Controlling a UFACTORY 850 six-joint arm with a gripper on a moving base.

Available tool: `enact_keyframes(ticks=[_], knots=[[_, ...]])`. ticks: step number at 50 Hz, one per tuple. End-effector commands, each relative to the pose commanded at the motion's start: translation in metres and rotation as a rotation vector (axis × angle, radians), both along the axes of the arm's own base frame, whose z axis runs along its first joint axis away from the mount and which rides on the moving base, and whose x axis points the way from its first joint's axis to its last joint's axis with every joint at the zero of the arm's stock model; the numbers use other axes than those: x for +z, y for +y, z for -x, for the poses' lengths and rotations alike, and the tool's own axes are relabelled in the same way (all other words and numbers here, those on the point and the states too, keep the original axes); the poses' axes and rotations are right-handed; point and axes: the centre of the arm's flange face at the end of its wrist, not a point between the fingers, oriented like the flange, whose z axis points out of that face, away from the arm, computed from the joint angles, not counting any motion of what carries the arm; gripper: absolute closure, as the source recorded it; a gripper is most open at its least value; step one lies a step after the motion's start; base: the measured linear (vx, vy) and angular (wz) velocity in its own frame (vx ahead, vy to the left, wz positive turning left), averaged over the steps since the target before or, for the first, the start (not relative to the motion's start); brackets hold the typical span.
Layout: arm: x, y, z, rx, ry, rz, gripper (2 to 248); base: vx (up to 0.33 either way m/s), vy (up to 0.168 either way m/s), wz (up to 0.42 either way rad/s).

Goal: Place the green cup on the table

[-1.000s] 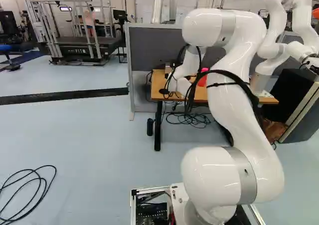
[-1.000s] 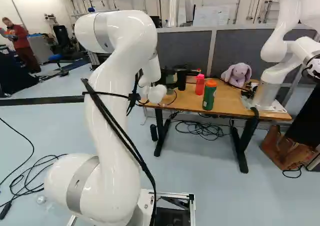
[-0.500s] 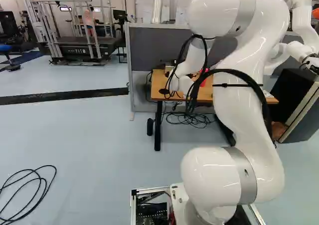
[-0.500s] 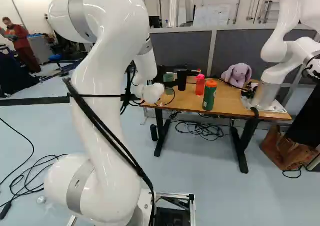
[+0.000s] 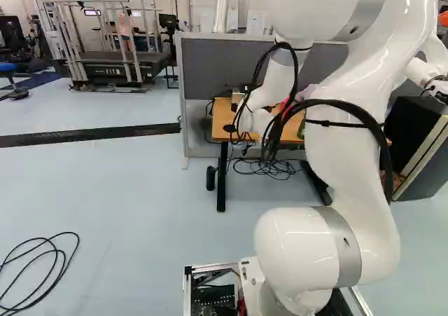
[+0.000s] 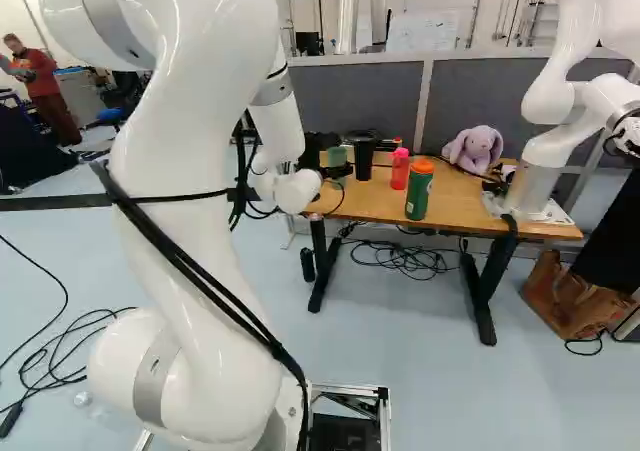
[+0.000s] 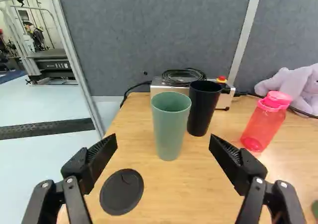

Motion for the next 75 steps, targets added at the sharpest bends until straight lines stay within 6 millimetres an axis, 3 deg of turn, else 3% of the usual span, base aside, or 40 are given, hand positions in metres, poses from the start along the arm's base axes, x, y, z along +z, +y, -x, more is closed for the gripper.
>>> enact_keyframes(ticks=[44,75], knots=[[0.007,0.018,0.091,0.024,0.039,-0.003,3,0.0,0.0,0.0],[0.012,0.022,0.106,0.032,0.049,-0.004,3,0.0,0.0,0.0]])
